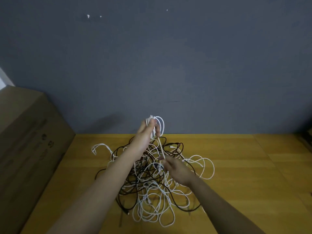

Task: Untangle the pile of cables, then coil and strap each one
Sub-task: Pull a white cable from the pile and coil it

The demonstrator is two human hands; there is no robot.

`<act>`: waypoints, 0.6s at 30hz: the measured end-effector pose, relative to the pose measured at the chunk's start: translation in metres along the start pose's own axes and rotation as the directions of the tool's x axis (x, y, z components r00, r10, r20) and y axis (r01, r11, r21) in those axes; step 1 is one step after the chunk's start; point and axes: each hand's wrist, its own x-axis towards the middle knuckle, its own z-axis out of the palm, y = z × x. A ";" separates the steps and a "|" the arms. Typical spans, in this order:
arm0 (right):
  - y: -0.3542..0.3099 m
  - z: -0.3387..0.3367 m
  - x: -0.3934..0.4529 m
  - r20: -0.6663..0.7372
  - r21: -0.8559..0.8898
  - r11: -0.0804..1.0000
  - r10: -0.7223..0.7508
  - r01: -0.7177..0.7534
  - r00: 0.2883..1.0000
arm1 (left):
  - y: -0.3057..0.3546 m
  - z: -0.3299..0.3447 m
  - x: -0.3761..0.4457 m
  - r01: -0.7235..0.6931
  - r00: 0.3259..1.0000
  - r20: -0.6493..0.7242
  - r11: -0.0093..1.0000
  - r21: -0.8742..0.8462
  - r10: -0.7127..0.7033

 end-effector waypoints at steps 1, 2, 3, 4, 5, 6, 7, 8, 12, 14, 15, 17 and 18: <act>-0.006 0.004 -0.001 0.023 -0.094 0.993 -0.064 0.066 0.998 | -0.005 0.001 0.002 0.011 1.000 -0.030 0.984 0.180 -0.005; -0.014 0.005 -0.001 0.026 -0.177 0.975 -0.128 0.131 0.991 | -0.012 0.002 0.002 0.012 1.000 -0.019 0.932 0.362 -0.006; -0.023 0.003 -0.002 0.013 -0.233 0.955 -0.186 0.184 0.982 | -0.019 0.001 0.002 -0.016 0.999 0.032 0.849 0.527 -0.001; -0.030 0.000 -0.002 -0.009 -0.247 0.943 -0.231 0.221 0.973 | -0.023 0.000 0.000 -0.063 0.995 0.104 0.754 0.654 -0.007; -0.037 -0.005 -0.003 -0.035 -0.222 0.944 -0.259 0.245 0.965 | -0.027 -0.003 0.000 -0.103 0.986 0.164 0.675 0.731 -0.027; -0.042 -0.013 -0.004 -0.063 -0.173 0.950 -0.274 0.260 0.960 | -0.029 -0.007 -0.001 -0.136 0.977 0.207 0.624 0.769 -0.042; -0.046 -0.021 -0.005 -0.090 -0.111 0.958 -0.276 0.265 0.957 | -0.030 -0.012 -0.002 -0.158 0.968 0.242 0.595 0.788 -0.063; -0.048 -0.031 -0.005 -0.125 -0.036 0.967 -0.256 0.254 0.959 | -0.032 -0.017 -0.003 -0.182 0.957 0.278 0.562 0.807 -0.089; -0.040 -0.073 0.004 -0.279 0.228 0.957 -0.110 0.177 0.954 | -0.030 -0.024 -0.020 0.036 0.904 0.285 0.721 0.692 -0.319; -0.032 -0.081 0.011 -0.279 0.208 0.964 -0.103 0.164 0.955 | -0.019 -0.022 -0.028 0.210 0.888 0.274 0.857 0.471 -0.368; -0.026 -0.081 0.015 -0.272 0.200 0.968 -0.093 0.151 0.958 | -0.015 -0.022 -0.029 0.189 0.893 0.311 0.899 0.396 -0.324; -0.017 -0.077 0.019 -0.250 0.183 0.977 -0.059 0.107 0.966 | -0.005 -0.022 -0.027 0.120 0.909 0.365 0.966 0.231 -0.200; -0.012 -0.072 0.021 -0.238 0.152 0.986 -0.038 0.076 0.971 | 0.001 -0.022 -0.026 0.118 0.919 0.359 0.982 0.147 -0.164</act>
